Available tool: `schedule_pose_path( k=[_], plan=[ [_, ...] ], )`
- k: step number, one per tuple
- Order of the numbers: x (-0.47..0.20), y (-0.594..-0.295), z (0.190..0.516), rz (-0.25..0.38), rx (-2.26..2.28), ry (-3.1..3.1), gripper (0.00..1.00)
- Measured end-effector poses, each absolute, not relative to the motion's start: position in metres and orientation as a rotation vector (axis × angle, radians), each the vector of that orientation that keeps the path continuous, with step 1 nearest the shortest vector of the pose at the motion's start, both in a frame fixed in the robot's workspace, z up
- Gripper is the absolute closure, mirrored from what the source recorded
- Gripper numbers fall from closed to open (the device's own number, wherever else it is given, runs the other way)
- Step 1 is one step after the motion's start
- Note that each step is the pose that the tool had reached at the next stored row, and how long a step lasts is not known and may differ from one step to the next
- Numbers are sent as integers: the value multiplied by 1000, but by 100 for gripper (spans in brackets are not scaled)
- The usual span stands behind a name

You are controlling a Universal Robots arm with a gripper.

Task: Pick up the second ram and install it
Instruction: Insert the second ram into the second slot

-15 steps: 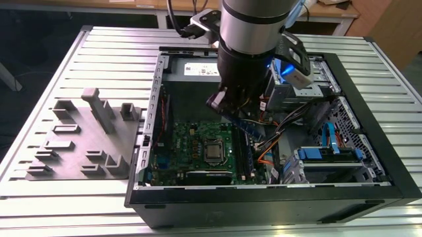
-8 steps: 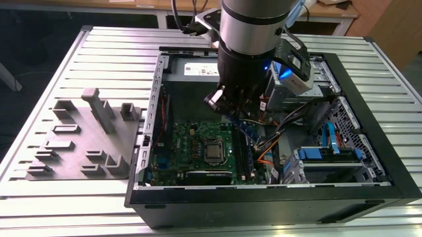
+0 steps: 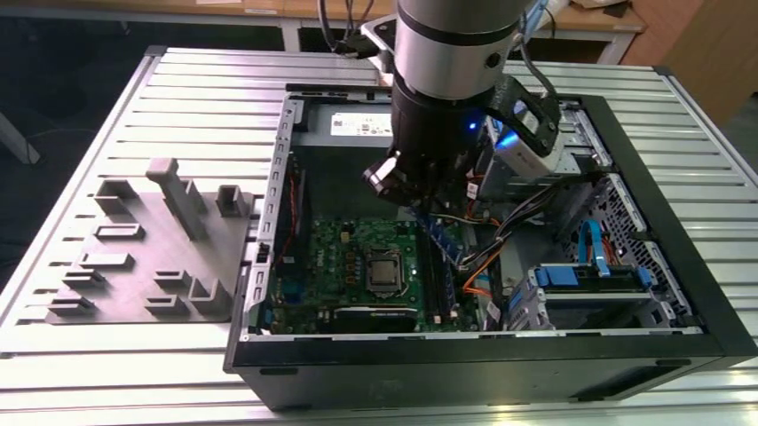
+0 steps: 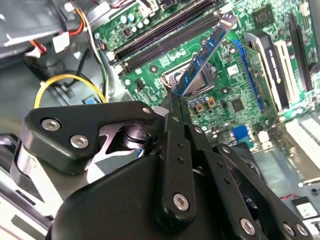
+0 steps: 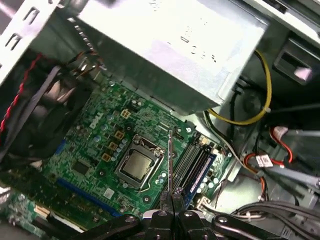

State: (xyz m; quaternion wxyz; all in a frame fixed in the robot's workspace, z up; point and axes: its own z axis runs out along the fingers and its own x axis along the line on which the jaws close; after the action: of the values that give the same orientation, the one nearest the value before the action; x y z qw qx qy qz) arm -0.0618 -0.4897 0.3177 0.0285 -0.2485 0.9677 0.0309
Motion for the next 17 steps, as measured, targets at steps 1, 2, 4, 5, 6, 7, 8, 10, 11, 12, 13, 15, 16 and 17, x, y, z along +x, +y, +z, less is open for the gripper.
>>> schedule_pose_path(
  k=[1, 2, 4, 5, 6, 7, 8, 10, 11, 12, 13, 15, 16, 17],
  plan=[
    [-62, -490, 318, 94, -738, 2993, 91],
    [-62, -490, 317, 93, -710, 2999, 91],
    [-62, -490, 317, 91, -656, 3011, 91],
    [-62, -490, 317, 90, -629, 3016, 91],
    [-62, -490, 317, 89, -603, 3021, 91],
    [-62, -490, 317, 88, -575, 3026, 91],
    [-62, -490, 317, 86, -548, 3030, 91],
    [-62, -490, 317, 84, -494, 3039, 91],
    [-62, -490, 317, 84, -469, 3042, 91],
    [-62, -490, 317, 83, -443, 3046, 91],
    [-62, -490, 316, 82, -416, 3049, 91],
    [-62, -490, 316, 80, -359, 3055, 91],
    [-62, -490, 316, 79, -331, 3058, 91],
    [-62, -490, 316, 78, -303, 3061, 91]
  ],
)
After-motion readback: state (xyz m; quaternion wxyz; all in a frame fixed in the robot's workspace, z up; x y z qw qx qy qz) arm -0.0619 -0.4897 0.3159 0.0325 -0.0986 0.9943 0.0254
